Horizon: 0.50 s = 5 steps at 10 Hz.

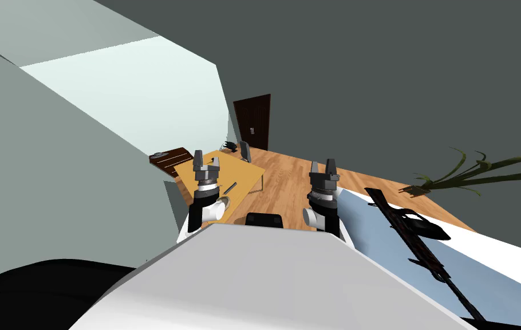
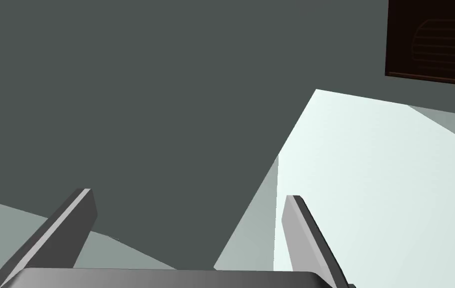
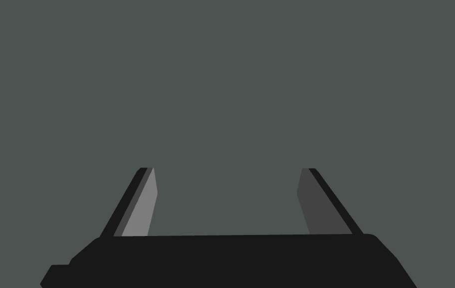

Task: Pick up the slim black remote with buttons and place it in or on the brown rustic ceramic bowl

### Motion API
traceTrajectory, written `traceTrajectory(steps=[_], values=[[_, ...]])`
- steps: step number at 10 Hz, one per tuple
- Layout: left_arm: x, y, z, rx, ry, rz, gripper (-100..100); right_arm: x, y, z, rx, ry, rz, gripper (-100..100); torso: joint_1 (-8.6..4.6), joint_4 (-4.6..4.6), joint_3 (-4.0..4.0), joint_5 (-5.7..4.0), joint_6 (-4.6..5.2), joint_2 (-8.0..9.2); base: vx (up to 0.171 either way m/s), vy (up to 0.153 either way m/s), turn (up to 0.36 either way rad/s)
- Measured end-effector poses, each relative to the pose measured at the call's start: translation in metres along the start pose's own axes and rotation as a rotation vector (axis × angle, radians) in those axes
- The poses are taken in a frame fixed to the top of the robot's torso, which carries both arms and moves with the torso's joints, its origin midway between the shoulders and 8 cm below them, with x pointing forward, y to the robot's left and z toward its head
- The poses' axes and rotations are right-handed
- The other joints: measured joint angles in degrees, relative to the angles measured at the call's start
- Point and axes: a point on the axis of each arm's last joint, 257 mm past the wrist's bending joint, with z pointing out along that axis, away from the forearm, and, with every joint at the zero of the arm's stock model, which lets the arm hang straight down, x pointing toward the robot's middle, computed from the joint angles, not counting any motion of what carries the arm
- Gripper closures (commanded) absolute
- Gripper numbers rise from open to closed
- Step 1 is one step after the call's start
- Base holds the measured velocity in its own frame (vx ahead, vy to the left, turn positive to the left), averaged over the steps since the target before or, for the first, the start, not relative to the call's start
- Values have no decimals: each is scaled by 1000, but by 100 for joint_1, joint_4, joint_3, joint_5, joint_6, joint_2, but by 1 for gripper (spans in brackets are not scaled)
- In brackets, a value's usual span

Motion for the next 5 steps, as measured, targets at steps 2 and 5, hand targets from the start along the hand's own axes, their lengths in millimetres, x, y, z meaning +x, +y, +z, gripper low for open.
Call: traceTrajectory(steps=[2,5], values=[[-6,17,0,-43,10,23,-100,0,0,0,0,0,0,0,-10,-1,-2,-2,0,-2,4,-39,-29],[-20,54,-2,-142,16,67,-100,0,0,0,0,0,0,0,-17,-1,-3,-4,1,-5,12,-51,-42]])
